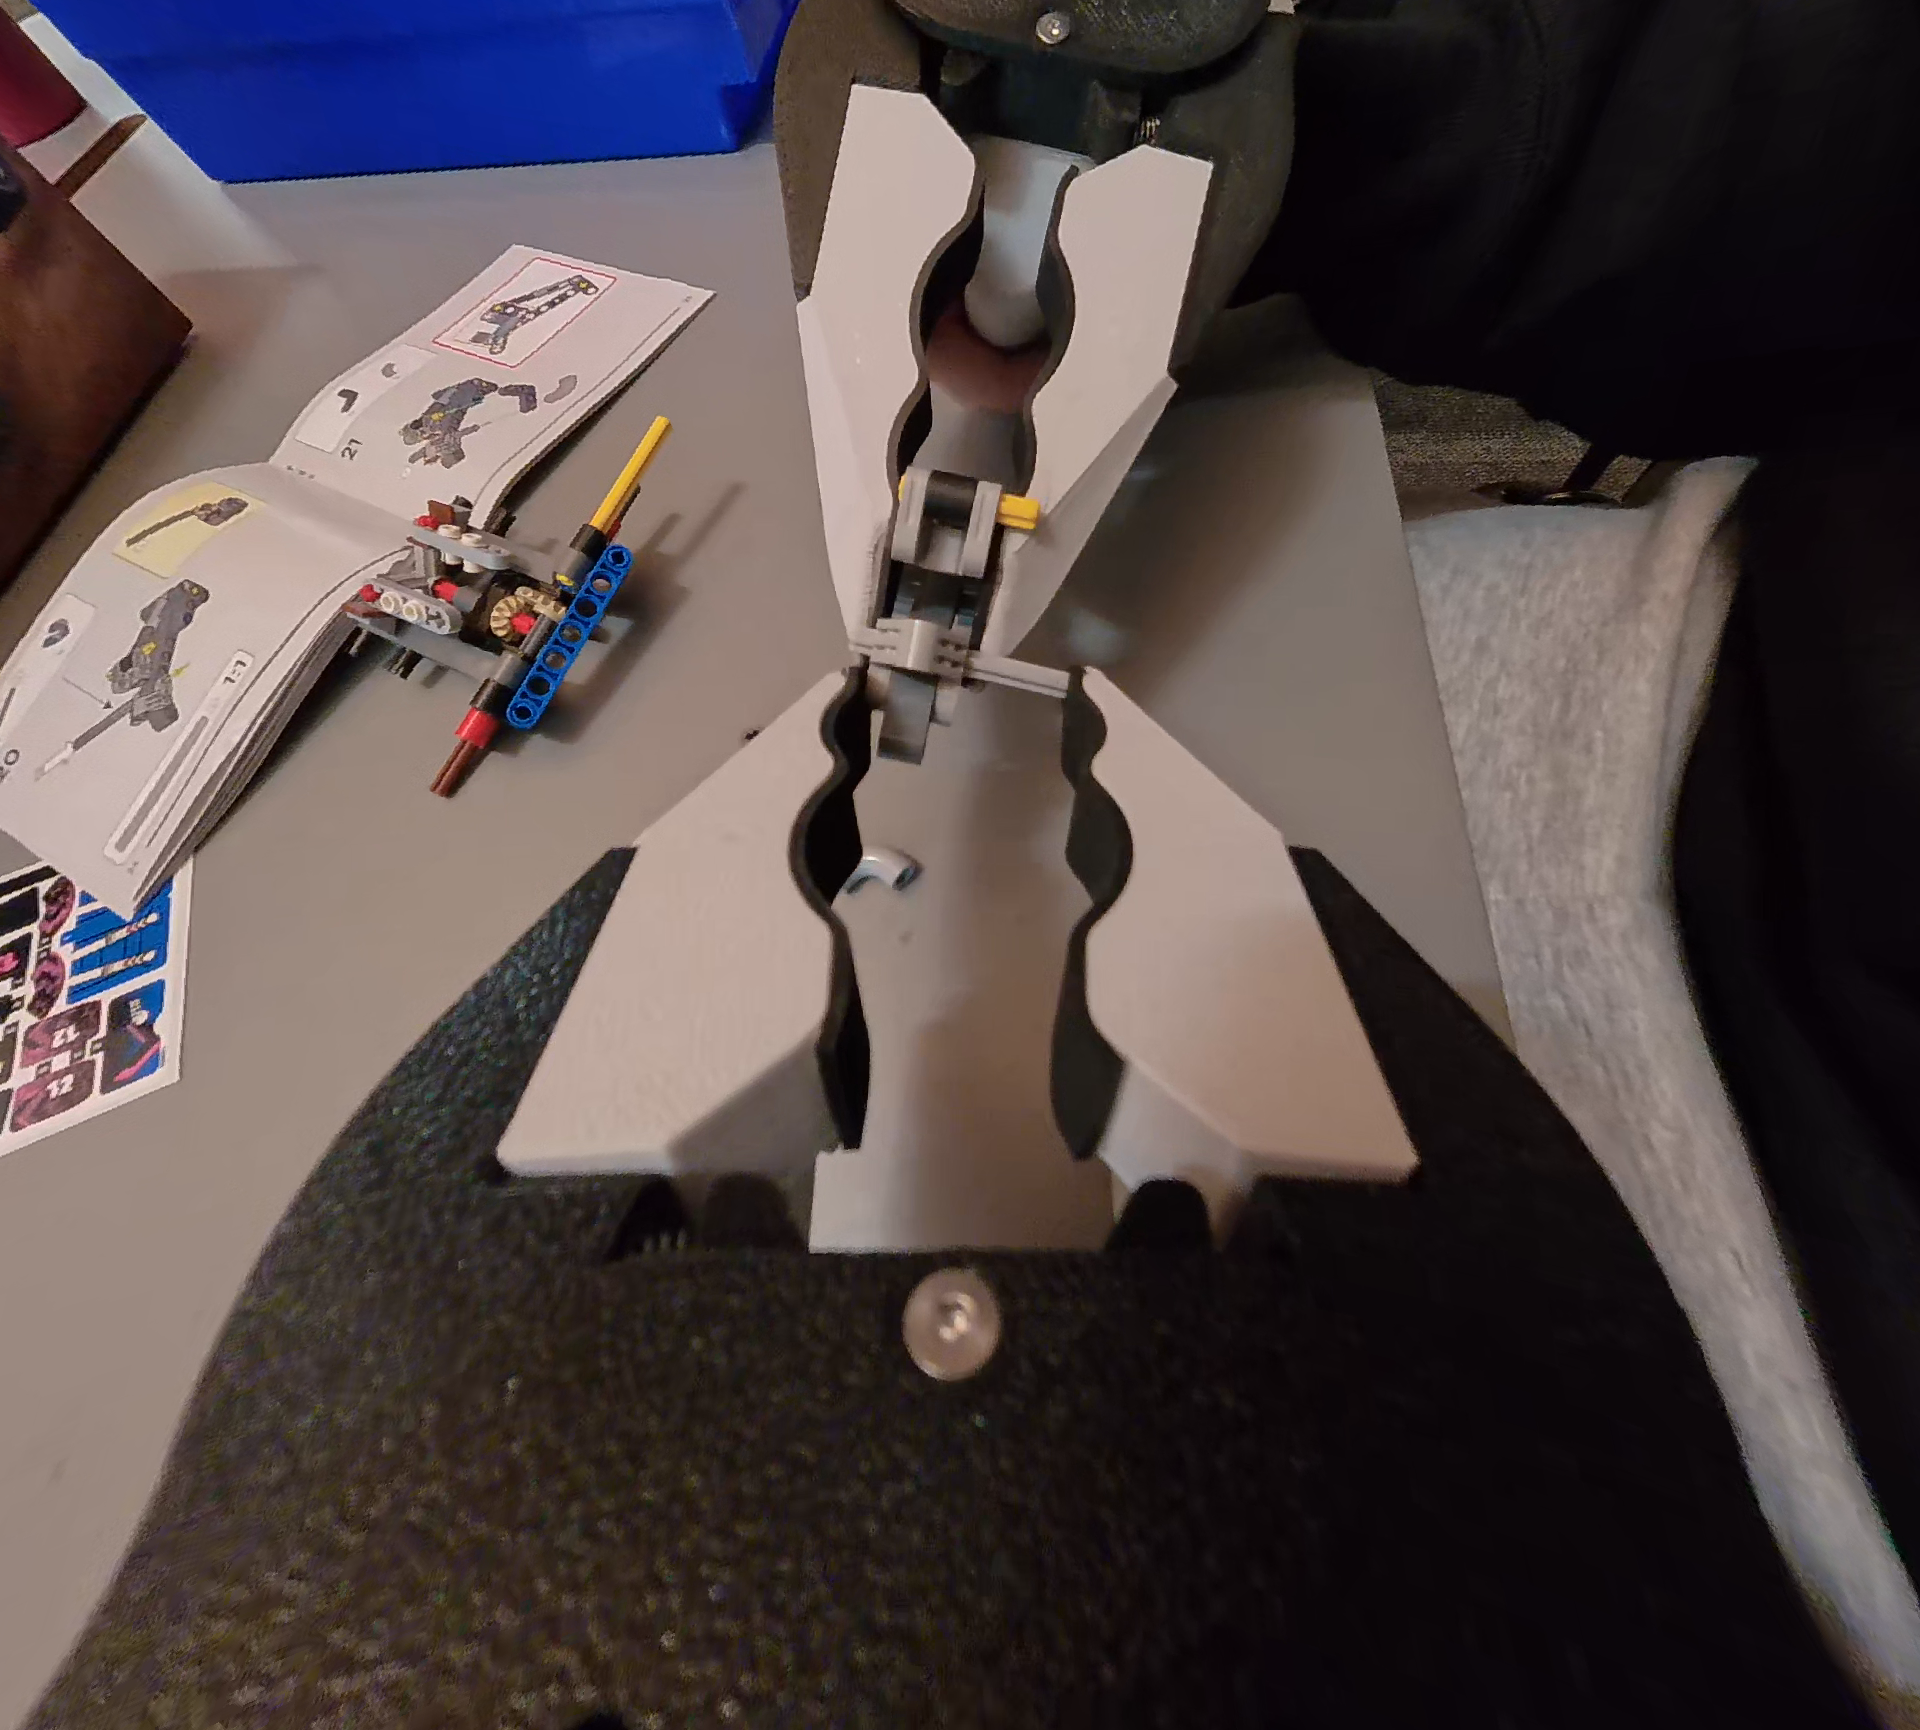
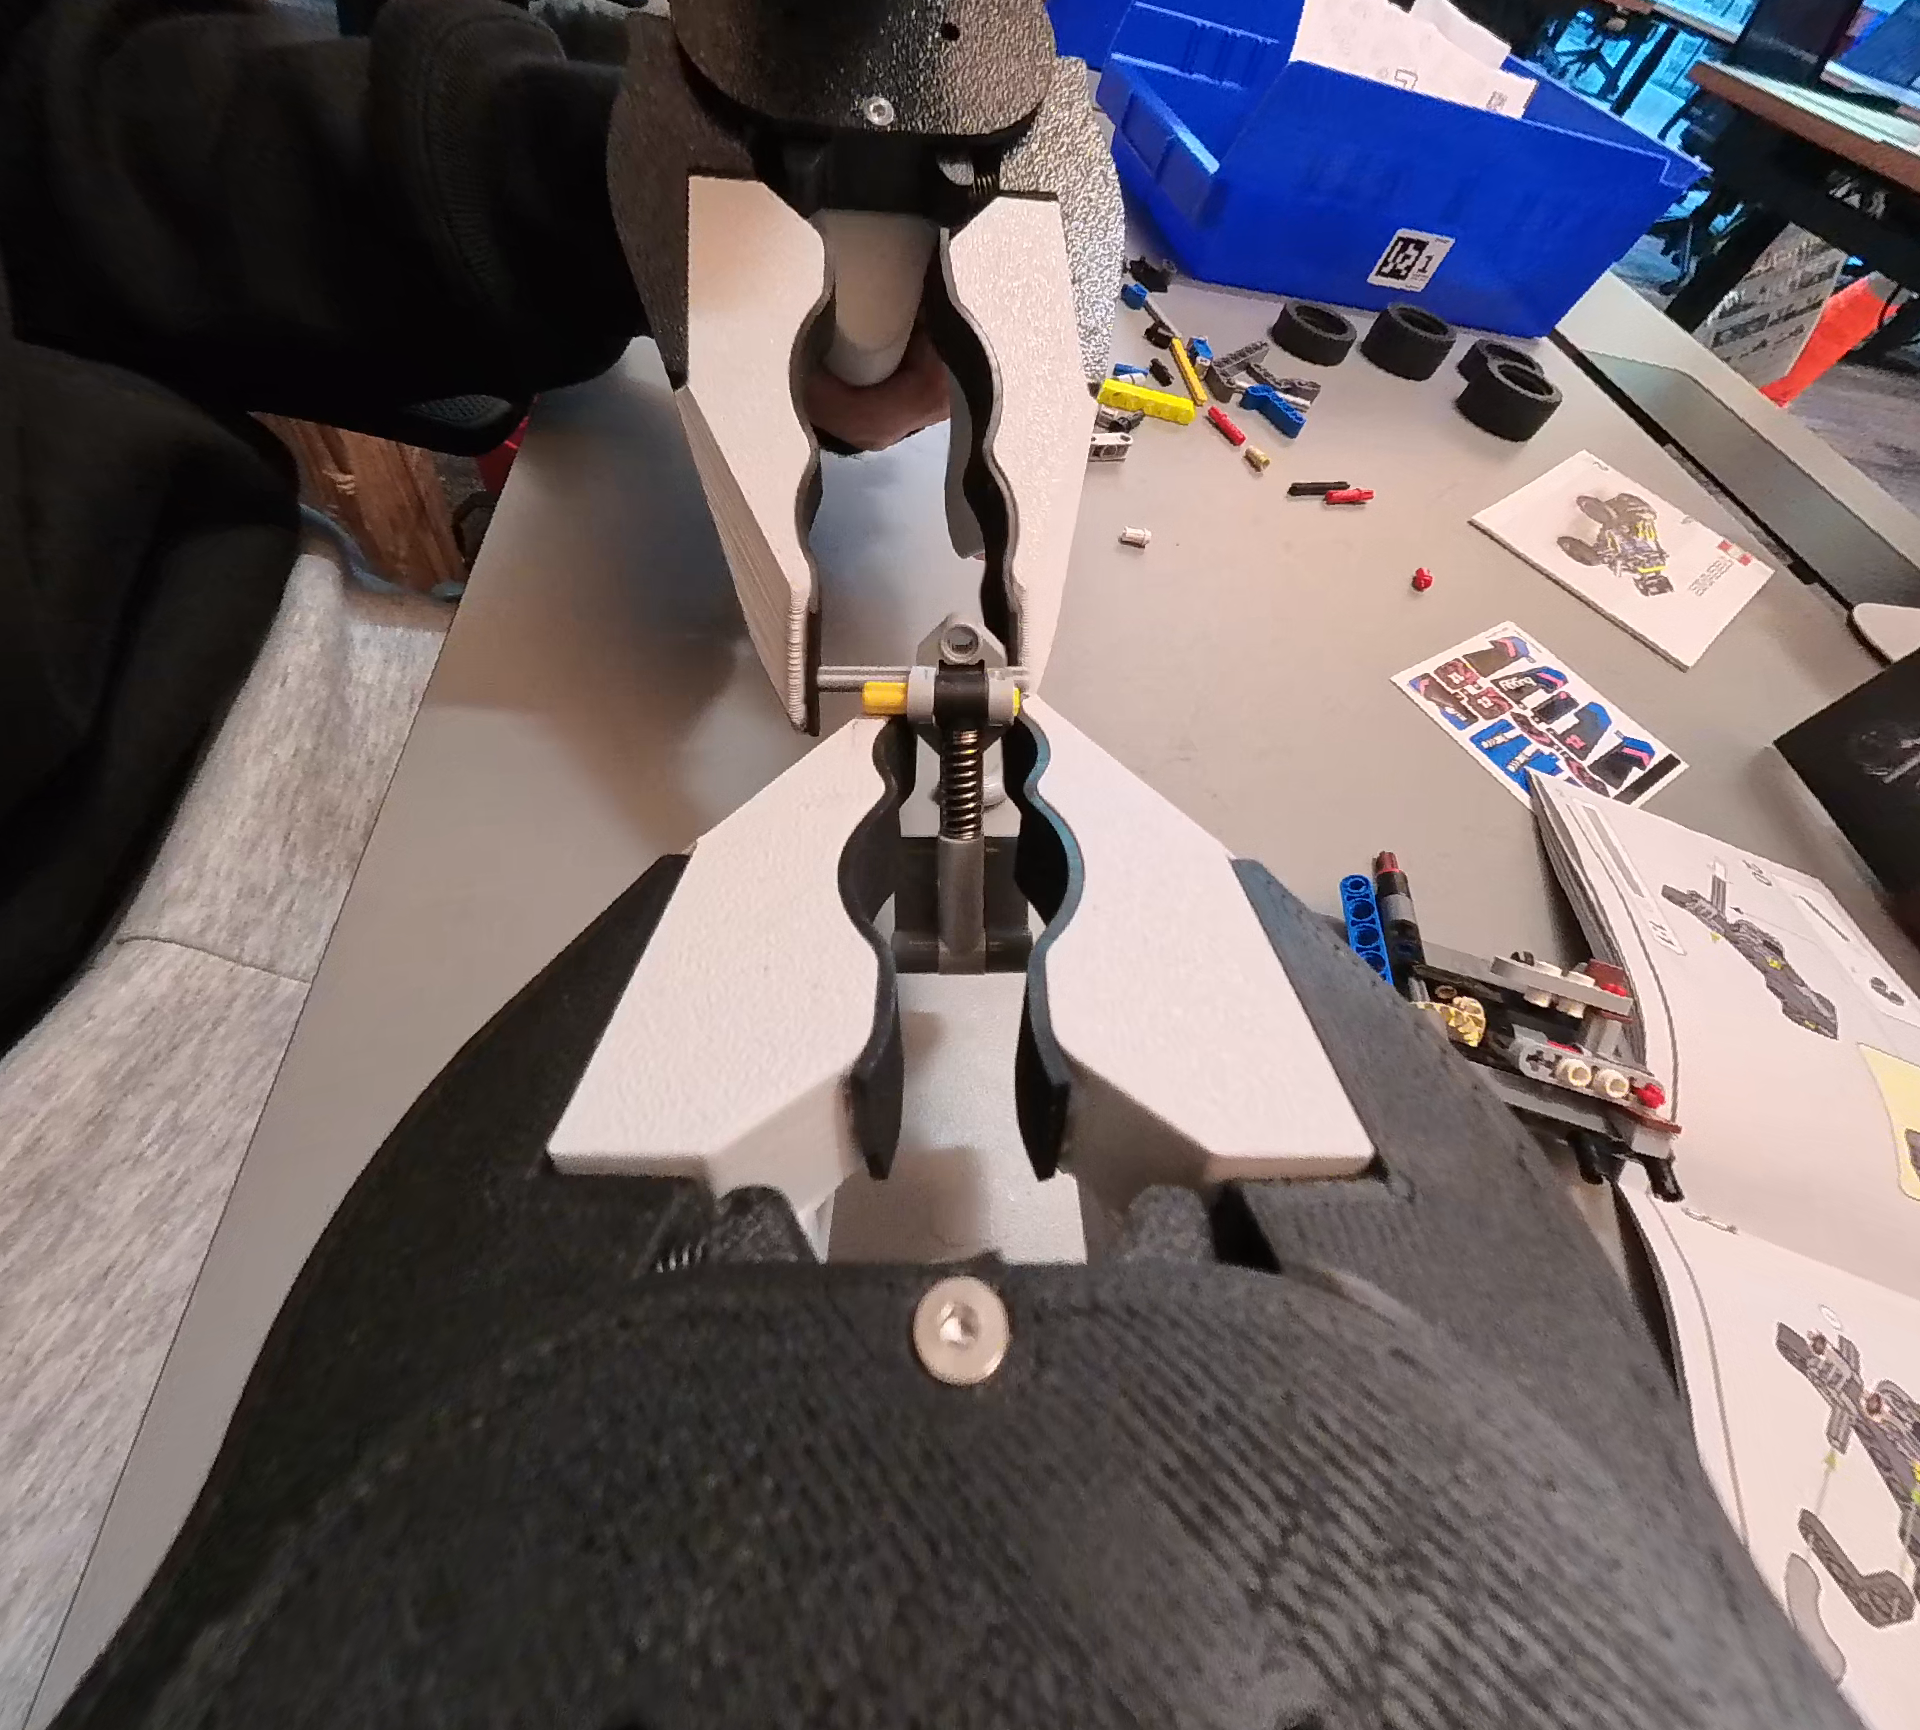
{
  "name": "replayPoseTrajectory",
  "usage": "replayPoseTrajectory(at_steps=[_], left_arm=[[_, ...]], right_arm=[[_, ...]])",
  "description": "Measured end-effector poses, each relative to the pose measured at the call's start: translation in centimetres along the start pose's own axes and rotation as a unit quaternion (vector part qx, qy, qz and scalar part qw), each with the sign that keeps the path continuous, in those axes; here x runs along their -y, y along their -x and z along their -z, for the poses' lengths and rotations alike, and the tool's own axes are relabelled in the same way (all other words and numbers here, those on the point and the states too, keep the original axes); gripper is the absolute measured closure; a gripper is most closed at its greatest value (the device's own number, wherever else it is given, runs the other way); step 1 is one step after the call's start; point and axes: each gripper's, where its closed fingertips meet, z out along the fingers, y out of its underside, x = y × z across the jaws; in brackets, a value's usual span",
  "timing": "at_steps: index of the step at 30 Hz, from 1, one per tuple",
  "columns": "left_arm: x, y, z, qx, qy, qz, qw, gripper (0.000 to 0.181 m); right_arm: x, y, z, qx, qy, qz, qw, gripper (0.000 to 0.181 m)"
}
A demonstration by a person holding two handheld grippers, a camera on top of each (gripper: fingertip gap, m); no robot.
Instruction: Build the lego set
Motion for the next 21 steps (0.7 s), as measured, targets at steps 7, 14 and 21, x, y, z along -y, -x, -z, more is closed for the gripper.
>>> replayPoseTrajectory(at_steps=[7,14,21], left_arm=[[0.01,0.47,0.07,0.021,-0.002,-0.026,0.999,0.146],[0.19,0.88,0.21,0.037,-0.008,-0.033,0.999,0.146],[-0.28,0.78,0.0,0.028,0.0,-0.027,0.999,0.146]], right_arm=[[-0.07,-0.37,-0.15,-0.014,0.003,0.0,1.0,0.167],[0.17,-0.62,0.09,-0.017,-0.007,-0.01,1.0,0.167],[-0.3,-0.4,-0.22,-0.017,0.011,0.001,1.0,0.168]])
